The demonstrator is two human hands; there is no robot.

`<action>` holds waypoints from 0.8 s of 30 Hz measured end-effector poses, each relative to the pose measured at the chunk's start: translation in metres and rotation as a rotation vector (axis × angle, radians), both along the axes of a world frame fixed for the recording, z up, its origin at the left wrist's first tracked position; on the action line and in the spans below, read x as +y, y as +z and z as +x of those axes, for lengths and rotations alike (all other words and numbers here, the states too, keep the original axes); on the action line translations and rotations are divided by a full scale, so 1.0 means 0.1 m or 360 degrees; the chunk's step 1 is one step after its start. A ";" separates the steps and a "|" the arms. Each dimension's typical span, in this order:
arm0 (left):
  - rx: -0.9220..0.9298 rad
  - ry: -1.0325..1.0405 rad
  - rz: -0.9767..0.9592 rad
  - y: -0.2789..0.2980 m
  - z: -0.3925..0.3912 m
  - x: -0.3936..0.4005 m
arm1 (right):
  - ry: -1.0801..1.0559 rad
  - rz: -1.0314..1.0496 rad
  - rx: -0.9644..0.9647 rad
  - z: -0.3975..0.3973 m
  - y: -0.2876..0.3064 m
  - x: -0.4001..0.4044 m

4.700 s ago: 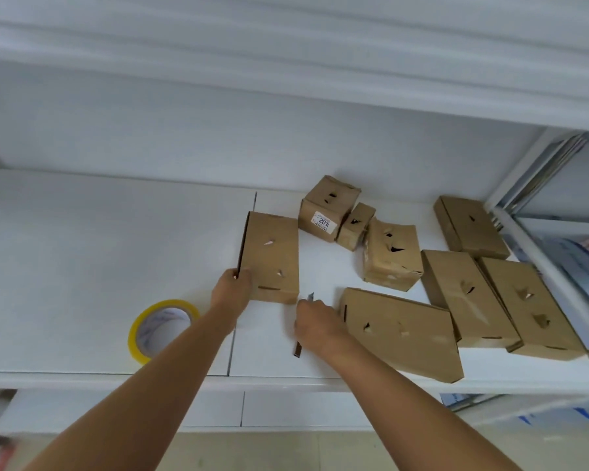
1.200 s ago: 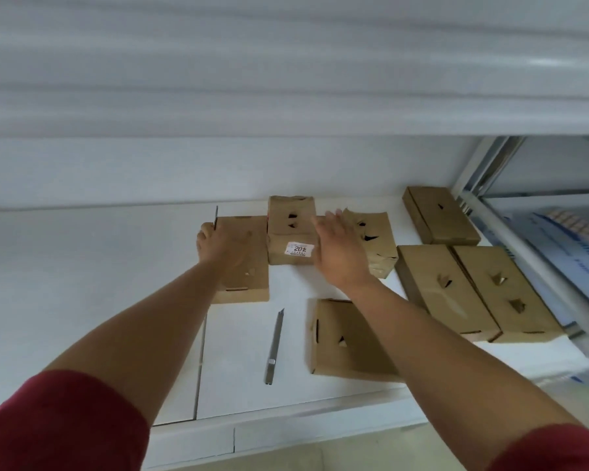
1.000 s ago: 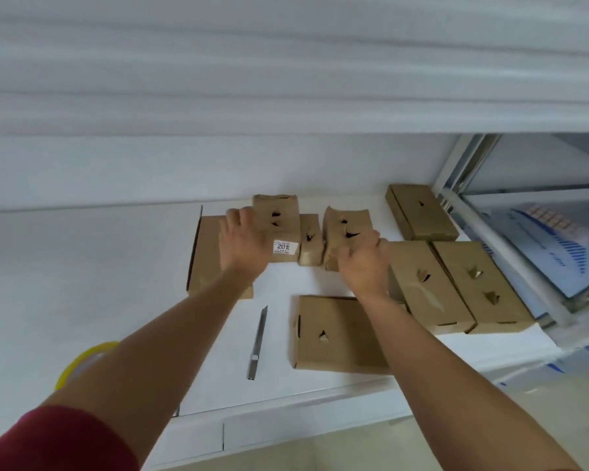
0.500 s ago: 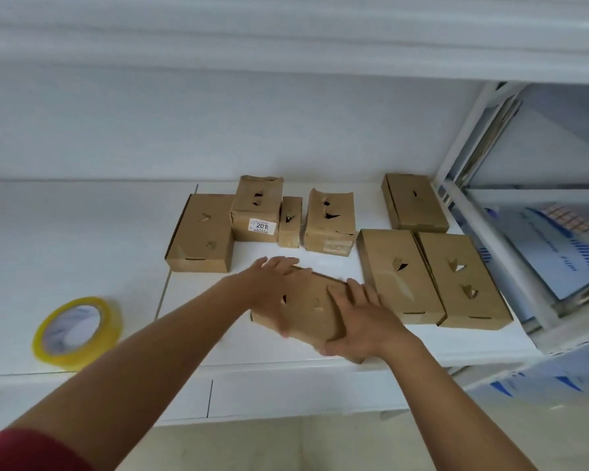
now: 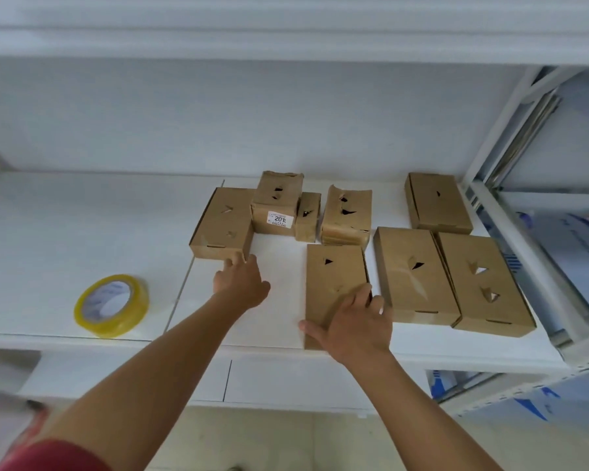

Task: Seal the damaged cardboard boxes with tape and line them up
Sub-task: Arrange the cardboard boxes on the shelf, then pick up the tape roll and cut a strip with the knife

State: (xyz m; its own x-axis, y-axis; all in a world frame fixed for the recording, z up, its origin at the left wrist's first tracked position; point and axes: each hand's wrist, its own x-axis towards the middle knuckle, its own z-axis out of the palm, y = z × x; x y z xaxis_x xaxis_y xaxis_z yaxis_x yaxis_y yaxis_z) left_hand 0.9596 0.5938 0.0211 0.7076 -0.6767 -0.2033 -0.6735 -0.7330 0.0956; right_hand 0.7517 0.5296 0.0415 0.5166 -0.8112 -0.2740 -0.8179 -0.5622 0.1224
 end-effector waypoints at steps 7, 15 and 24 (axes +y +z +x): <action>0.0195 0.0167 0.0086 -0.04 0.09 0.14 | -0.0035 0.0042 -0.0186 0.08 -0.05 0.10; 0.0428 0.0172 -0.0272 -0.03 0.15 0.29 | 0.0344 -0.0187 -0.0702 0.41 -0.07 0.48; -0.0246 0.0233 -0.0499 0.14 0.71 1.04 | 0.0678 0.0145 -0.0734 1.13 -0.17 0.85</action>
State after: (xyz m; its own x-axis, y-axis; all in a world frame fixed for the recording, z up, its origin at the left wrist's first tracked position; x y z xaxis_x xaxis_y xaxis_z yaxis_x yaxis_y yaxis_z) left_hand 1.0303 0.6977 0.0356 0.8074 -0.5787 0.1146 -0.5880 -0.7736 0.2361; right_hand 0.8651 0.6146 0.0242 0.8705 -0.4922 -0.0044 -0.4771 -0.8416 -0.2530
